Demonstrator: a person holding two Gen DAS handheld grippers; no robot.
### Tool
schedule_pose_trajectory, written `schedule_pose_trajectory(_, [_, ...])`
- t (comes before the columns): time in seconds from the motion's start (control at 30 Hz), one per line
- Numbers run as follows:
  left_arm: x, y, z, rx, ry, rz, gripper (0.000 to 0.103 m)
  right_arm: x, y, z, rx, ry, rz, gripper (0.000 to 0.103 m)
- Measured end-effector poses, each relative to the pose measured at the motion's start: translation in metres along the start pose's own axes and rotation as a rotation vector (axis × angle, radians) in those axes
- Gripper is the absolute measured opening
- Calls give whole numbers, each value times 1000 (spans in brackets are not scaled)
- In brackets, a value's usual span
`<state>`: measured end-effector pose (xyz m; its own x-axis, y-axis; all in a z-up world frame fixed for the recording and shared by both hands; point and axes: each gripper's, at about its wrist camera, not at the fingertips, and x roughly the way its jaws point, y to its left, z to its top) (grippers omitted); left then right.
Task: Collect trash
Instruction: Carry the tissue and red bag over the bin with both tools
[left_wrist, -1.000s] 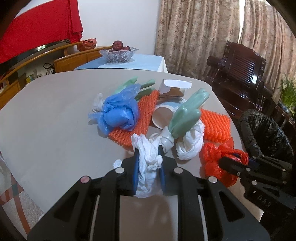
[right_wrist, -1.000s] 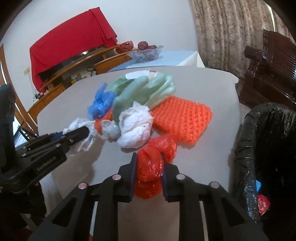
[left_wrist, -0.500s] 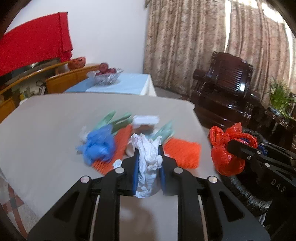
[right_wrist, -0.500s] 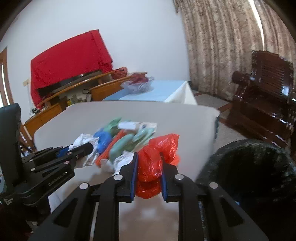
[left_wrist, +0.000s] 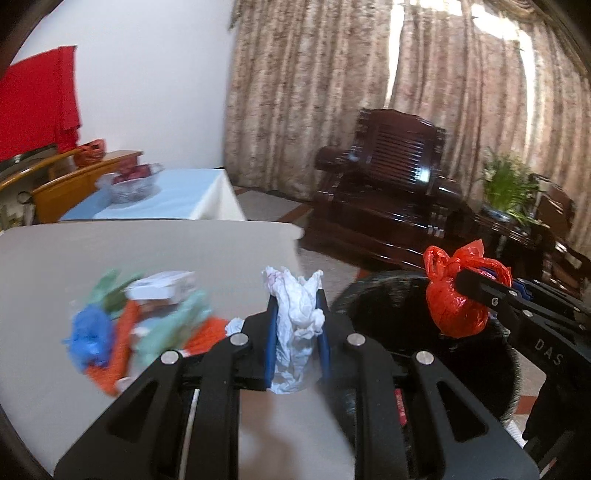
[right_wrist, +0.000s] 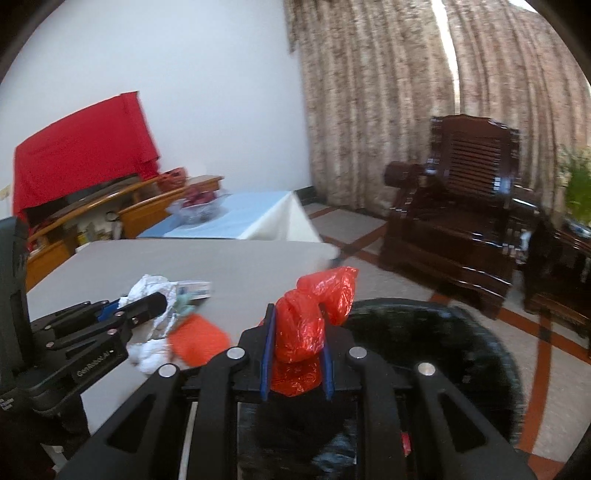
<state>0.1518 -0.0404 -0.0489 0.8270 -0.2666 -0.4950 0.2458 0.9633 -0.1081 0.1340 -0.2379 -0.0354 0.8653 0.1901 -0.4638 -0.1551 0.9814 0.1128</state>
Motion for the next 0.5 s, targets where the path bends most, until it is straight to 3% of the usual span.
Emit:
schedule_pose_trajectory(0.27, [38,-57,-1,40,18,-111,17,-8,-61,-8,46,10,-127,21])
schedule_pose_trajectory(0.5, [69,-91,-9,56,51,-157,17,-5,-85,-17,74,29,-177,21])
